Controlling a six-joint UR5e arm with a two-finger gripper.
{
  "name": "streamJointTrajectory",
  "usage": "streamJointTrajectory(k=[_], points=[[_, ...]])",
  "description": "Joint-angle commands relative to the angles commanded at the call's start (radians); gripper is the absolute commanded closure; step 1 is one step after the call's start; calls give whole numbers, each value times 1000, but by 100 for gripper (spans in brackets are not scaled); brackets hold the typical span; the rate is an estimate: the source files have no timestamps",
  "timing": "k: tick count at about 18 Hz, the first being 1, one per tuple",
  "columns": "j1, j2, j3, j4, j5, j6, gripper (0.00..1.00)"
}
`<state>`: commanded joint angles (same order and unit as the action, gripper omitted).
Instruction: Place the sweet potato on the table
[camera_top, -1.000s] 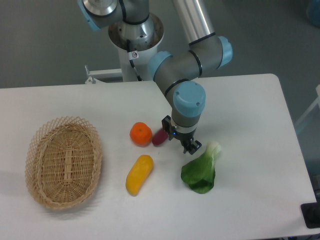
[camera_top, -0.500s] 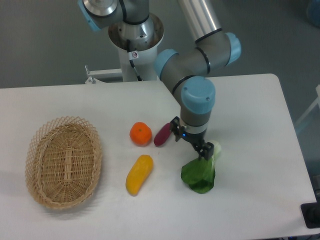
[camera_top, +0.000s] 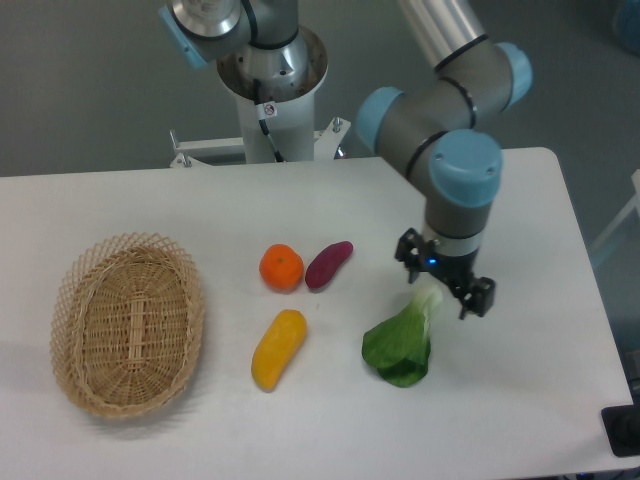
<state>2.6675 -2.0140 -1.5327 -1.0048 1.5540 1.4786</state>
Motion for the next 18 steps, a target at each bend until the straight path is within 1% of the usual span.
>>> streamJointTrajectory(k=[1, 4, 5, 6, 10, 15, 18], points=[[8, -14, 21, -6, 0, 0, 0], [28, -51, 107, -89, 0, 14, 0], [29, -64, 135, -110, 0, 35, 0], [38, -74, 153, -118, 0, 54, 0], [71, -92, 175, -118, -17, 81, 0], [81, -98, 180, -115, -22, 112, 0], [85, -98, 172, -110, -17, 138, 0]])
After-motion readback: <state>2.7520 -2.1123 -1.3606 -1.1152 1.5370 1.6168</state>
